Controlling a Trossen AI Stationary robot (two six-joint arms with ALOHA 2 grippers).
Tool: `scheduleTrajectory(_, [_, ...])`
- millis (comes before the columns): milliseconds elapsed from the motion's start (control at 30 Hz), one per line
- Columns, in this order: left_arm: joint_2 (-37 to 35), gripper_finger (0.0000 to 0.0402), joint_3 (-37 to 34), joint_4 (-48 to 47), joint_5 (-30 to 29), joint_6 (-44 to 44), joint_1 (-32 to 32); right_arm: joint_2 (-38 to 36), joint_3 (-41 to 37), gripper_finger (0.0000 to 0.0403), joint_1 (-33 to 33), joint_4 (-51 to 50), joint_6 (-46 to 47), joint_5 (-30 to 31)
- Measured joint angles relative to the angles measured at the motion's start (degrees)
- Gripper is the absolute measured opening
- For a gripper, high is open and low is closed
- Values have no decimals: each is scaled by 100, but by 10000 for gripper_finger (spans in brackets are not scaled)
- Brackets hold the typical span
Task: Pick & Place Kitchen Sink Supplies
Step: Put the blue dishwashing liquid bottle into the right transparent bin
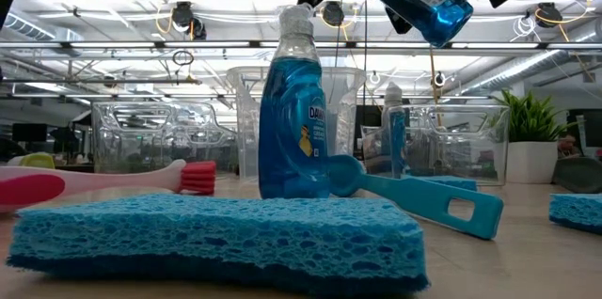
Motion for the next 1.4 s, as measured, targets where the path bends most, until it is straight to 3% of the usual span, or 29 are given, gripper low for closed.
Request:
scheduleTrajectory(733, [11,153,-2,-90,53,9,5,357,4,206,2,68,259,-166])
scheduleTrajectory(1267, [11,152,-2,-90,51,-9,8,359,4,132,0,57,361,-291])
scheduleTrajectory(1400, [11,179,-2,-90,-68,-18,8,359,4,131,-2,60,424,-291])
